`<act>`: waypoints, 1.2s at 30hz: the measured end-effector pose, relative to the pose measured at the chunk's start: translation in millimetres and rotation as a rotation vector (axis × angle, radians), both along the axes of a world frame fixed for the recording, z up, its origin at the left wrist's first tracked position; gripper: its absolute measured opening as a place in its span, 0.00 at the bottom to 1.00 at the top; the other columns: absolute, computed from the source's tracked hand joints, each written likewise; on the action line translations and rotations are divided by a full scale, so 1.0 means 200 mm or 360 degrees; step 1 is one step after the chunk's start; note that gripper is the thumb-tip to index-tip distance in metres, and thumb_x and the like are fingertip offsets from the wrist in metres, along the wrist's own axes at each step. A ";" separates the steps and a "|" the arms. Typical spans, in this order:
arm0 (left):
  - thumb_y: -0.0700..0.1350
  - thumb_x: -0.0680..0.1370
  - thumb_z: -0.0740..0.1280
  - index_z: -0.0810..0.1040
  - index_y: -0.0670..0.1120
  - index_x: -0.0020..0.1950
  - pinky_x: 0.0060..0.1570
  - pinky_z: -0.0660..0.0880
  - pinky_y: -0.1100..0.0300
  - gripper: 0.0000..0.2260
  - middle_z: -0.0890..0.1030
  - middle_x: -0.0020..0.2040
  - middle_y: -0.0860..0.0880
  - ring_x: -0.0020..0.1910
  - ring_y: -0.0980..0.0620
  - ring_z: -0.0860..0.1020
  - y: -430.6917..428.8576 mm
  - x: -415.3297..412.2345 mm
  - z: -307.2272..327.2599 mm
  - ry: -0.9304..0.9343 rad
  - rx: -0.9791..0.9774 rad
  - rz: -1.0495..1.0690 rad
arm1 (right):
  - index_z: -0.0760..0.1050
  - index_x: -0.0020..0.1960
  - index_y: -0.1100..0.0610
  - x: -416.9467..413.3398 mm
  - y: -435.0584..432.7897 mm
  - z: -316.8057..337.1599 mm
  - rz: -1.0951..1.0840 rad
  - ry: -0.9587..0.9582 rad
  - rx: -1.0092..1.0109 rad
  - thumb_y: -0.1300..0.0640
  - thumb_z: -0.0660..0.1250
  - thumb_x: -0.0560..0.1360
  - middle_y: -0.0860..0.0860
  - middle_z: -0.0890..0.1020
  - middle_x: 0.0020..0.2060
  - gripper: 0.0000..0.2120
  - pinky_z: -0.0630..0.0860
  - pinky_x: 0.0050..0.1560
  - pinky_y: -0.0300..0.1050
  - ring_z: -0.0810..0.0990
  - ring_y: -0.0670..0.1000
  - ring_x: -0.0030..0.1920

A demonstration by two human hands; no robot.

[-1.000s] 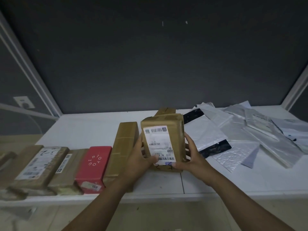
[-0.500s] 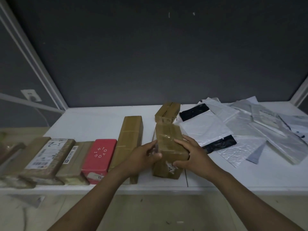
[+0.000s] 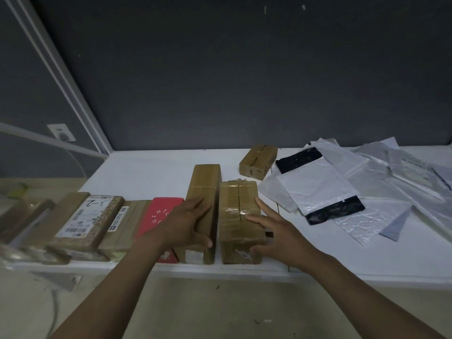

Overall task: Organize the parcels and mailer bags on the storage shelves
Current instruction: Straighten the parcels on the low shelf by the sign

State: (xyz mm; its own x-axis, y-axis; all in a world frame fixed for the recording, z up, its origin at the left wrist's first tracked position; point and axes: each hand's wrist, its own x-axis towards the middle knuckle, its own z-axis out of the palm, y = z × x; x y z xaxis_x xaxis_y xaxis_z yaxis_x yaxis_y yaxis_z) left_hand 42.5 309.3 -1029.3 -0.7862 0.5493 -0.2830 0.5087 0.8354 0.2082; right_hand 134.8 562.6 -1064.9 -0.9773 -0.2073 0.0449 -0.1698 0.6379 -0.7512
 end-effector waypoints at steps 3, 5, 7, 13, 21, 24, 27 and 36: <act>0.65 0.68 0.72 0.43 0.57 0.79 0.75 0.46 0.48 0.50 0.43 0.80 0.50 0.78 0.45 0.46 -0.03 -0.02 0.00 -0.0082 -0.0005 -0.0028 | 0.63 0.70 0.35 -0.01 -0.04 0.00 0.0069 0.0034 0.0090 0.49 0.76 0.69 0.30 0.45 0.75 0.35 0.59 0.57 0.18 0.54 0.32 0.71; 0.63 0.68 0.73 0.43 0.58 0.79 0.75 0.47 0.47 0.50 0.44 0.80 0.50 0.78 0.45 0.47 -0.02 -0.03 0.02 -0.0127 0.0011 -0.0033 | 0.62 0.72 0.37 -0.01 -0.06 0.00 0.0078 0.0056 0.0154 0.47 0.75 0.70 0.32 0.44 0.75 0.36 0.57 0.59 0.21 0.54 0.33 0.72; 0.62 0.68 0.73 0.43 0.58 0.79 0.75 0.48 0.47 0.50 0.45 0.80 0.50 0.78 0.45 0.48 -0.01 -0.04 0.03 -0.0153 0.0038 -0.0032 | 0.60 0.73 0.38 -0.01 -0.08 0.00 0.0064 0.0111 0.0259 0.45 0.73 0.71 0.33 0.43 0.76 0.35 0.60 0.61 0.25 0.56 0.37 0.74; 0.60 0.68 0.75 0.41 0.58 0.78 0.73 0.60 0.46 0.52 0.54 0.78 0.53 0.75 0.49 0.57 -0.01 -0.10 0.06 -0.0332 0.0208 -0.0089 | 0.58 0.75 0.40 -0.02 -0.09 0.01 0.0077 0.0211 0.0468 0.36 0.66 0.72 0.35 0.41 0.75 0.35 0.68 0.65 0.40 0.59 0.44 0.75; 0.62 0.74 0.67 0.63 0.54 0.75 0.72 0.62 0.48 0.32 0.63 0.76 0.52 0.74 0.48 0.62 0.27 -0.24 0.14 0.0116 0.0397 0.0035 | 0.67 0.71 0.47 -0.22 0.12 0.14 -0.0086 0.0331 0.0729 0.37 0.55 0.78 0.45 0.69 0.71 0.26 0.64 0.62 0.40 0.67 0.47 0.69; 0.61 0.76 0.64 0.62 0.52 0.76 0.72 0.58 0.51 0.31 0.62 0.77 0.51 0.75 0.49 0.61 0.42 -0.31 0.13 0.0179 0.0293 0.0083 | 0.68 0.71 0.49 -0.42 0.28 0.14 -0.0237 0.0253 0.0919 0.43 0.58 0.80 0.47 0.71 0.69 0.22 0.66 0.66 0.44 0.67 0.48 0.68; 0.61 0.77 0.64 0.64 0.52 0.75 0.71 0.59 0.54 0.30 0.64 0.76 0.50 0.74 0.49 0.62 0.48 -0.38 0.11 0.0107 0.0241 0.0091 | 0.67 0.71 0.50 -0.63 0.38 0.11 -0.0253 0.0072 0.1088 0.44 0.58 0.79 0.49 0.71 0.68 0.22 0.70 0.64 0.48 0.67 0.51 0.67; 0.60 0.74 0.68 0.65 0.55 0.74 0.70 0.63 0.52 0.30 0.66 0.74 0.51 0.72 0.48 0.66 0.42 -0.50 0.12 -0.0150 0.0047 0.0181 | 0.49 0.78 0.53 -1.06 0.37 -0.04 -0.0001 0.0067 0.1232 0.49 0.57 0.82 0.51 0.50 0.78 0.30 0.57 0.72 0.50 0.53 0.55 0.76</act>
State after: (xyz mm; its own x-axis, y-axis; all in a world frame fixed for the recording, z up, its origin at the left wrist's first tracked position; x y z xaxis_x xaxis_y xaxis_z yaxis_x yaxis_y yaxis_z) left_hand -56.9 392.8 -1006.2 -0.8145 0.4674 -0.3437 0.3881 0.8793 0.2761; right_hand -77.7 635.7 -1072.5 -0.9780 -0.1942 -0.0756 -0.1877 0.9786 -0.0845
